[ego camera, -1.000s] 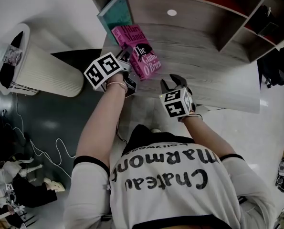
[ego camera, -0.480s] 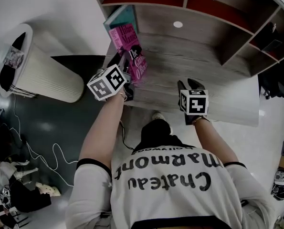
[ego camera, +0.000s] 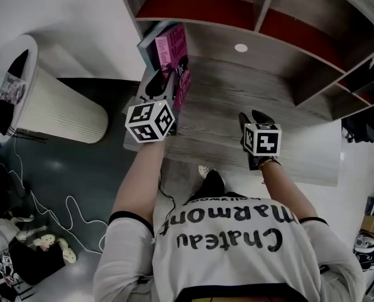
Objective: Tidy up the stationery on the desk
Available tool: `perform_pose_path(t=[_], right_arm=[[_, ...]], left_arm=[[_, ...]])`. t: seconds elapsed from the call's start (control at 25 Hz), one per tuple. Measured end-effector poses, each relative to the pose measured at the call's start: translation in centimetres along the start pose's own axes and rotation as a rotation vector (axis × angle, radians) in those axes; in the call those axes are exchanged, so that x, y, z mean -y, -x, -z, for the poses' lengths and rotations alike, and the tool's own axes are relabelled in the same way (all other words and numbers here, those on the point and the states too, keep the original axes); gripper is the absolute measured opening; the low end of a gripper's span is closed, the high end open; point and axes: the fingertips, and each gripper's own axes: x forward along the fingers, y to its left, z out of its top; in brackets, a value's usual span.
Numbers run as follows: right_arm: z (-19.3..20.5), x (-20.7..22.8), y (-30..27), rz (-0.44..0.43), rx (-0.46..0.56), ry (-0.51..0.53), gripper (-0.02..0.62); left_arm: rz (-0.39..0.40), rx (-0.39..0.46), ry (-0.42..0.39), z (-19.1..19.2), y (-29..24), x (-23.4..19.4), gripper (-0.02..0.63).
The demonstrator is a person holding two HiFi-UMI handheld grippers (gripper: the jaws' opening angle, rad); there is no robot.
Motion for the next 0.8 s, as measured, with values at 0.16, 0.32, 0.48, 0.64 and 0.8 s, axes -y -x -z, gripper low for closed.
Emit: perform_pose_path(t=[0.16,0.32,0.48,0.64,0.8], right_arm=[[-0.9,0.6,-1.5,-0.002,-0.017,0.033,0.174],[-1.3,0.7,-2.8,-0.015,-0.034,0.022,0.173],[-1.5,0.0,-3.7,-0.038,-0.046,0.005,0.173],[-1.3,-0.5,-4.3,-0.053,-0.058,0.004,0.175],[-0.9,-0.8,-4.8,-0.059,-0.068,0.0,0.175]], left_arm=[[0.013,0.011,-0.035,0.8,-1.4,-0.9,0.138],[0.012,0.003,-0.052,1.5,-2.0,-2.0,0.138],[0.004,0.006,-0.05,1.9,-2.0,-2.9,0.138],[-0.019,0.023,-0.061,2.1,-1.9,-3.3,0.14],[-0.066,0.021,-0.098,2.7,-1.5,-4.0,0.138]])
